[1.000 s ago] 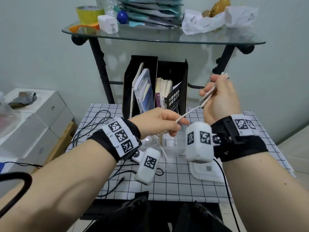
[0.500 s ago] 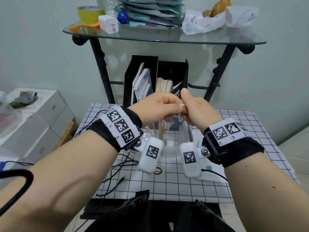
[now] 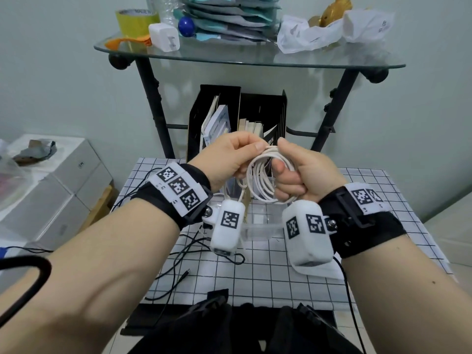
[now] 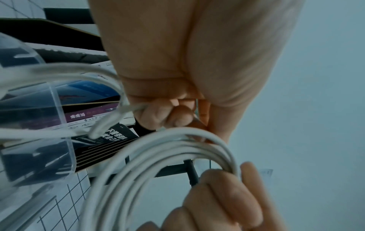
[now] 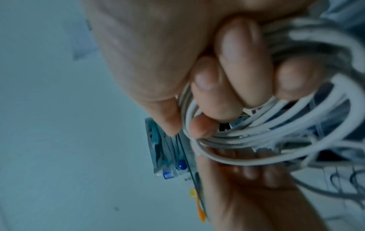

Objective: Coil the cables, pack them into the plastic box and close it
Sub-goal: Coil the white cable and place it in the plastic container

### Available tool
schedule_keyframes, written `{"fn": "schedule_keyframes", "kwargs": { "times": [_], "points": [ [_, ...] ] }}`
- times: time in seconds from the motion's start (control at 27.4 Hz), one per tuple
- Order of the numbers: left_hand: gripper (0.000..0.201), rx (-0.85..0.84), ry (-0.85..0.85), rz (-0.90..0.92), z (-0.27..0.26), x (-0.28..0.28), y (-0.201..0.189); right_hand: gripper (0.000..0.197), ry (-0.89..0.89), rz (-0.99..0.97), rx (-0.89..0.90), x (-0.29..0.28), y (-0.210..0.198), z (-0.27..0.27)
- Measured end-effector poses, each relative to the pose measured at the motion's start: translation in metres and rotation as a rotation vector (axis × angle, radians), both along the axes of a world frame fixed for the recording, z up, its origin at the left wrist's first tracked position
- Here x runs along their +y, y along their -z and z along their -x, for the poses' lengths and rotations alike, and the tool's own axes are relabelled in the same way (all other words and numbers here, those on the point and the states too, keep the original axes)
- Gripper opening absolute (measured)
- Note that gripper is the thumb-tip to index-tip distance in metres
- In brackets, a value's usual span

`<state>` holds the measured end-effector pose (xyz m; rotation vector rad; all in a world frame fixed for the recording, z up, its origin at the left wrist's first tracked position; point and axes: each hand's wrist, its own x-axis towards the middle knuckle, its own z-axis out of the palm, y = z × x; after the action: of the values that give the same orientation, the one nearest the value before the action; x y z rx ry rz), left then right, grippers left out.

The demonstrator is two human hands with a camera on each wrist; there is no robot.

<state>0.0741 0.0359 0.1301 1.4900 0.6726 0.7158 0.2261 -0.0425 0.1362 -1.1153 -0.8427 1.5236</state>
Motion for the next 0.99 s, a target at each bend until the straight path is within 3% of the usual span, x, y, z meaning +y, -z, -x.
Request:
{"fn": "schedule_keyframes", "kwargs": {
  "times": [0.15,0.36,0.73,0.99],
  "points": [
    [0.015,-0.026,-0.002,0.059,-0.001,0.000,0.008,0.048,-0.003,-0.036,0.248,0.003,-0.004,-0.007],
    [0.013,0.016,0.005,0.084,-0.002,-0.002,0.017,0.054,0.083,-0.101,0.465,0.006,-0.011,-0.013],
    [0.010,0.248,0.067,-0.020,0.011,-0.002,0.027,0.052,0.460,-0.193,0.640,0.004,-0.026,-0.026],
    [0.016,0.434,0.121,-0.129,0.014,-0.003,0.023,0.030,0.672,-0.302,0.618,0.012,-0.025,-0.032]
  ]
}}
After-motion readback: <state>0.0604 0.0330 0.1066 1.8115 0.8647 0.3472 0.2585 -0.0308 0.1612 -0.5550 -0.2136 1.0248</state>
